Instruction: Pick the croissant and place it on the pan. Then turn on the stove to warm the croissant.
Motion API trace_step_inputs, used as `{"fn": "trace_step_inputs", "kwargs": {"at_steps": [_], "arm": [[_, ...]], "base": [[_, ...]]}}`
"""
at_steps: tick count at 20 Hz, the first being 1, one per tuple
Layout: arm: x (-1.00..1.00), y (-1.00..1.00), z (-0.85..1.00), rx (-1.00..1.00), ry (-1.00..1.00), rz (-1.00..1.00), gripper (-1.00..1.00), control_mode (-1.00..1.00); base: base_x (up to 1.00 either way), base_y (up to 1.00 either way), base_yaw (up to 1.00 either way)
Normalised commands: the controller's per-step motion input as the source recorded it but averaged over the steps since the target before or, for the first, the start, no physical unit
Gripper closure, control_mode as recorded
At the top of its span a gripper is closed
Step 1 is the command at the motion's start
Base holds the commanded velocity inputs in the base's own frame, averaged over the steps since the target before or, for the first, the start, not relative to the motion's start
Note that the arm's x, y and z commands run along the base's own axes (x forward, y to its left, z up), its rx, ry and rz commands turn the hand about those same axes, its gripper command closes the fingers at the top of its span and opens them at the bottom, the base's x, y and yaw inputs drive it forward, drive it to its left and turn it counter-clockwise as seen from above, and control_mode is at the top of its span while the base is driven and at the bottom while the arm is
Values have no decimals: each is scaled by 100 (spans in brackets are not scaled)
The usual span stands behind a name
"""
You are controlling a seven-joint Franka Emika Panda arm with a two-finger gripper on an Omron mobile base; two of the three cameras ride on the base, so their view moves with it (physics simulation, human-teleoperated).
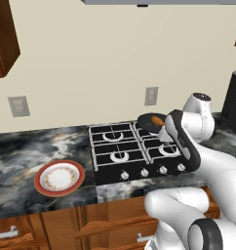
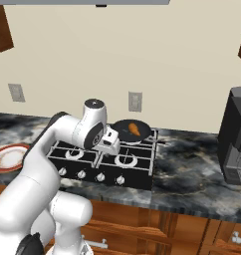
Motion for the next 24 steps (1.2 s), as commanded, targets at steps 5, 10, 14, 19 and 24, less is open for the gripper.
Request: {"fn": "trace_step_inputs", "kwargs": {"at_steps": [5, 10, 14, 19, 24], "arm": [[-21, 13, -9, 0, -14, 7, -100, -100], [-16, 0, -2, 0, 1, 2, -100, -100], [-9, 0, 0, -3, 15, 1, -100, -100], [-4, 0, 0, -3, 17, 2, -100, -100], [0, 0, -6, 0, 7, 4, -100, -100]], "base": [[0, 0, 0], [0, 0, 0], [0, 0, 0], [0, 0, 0], [0, 0, 0]]}}
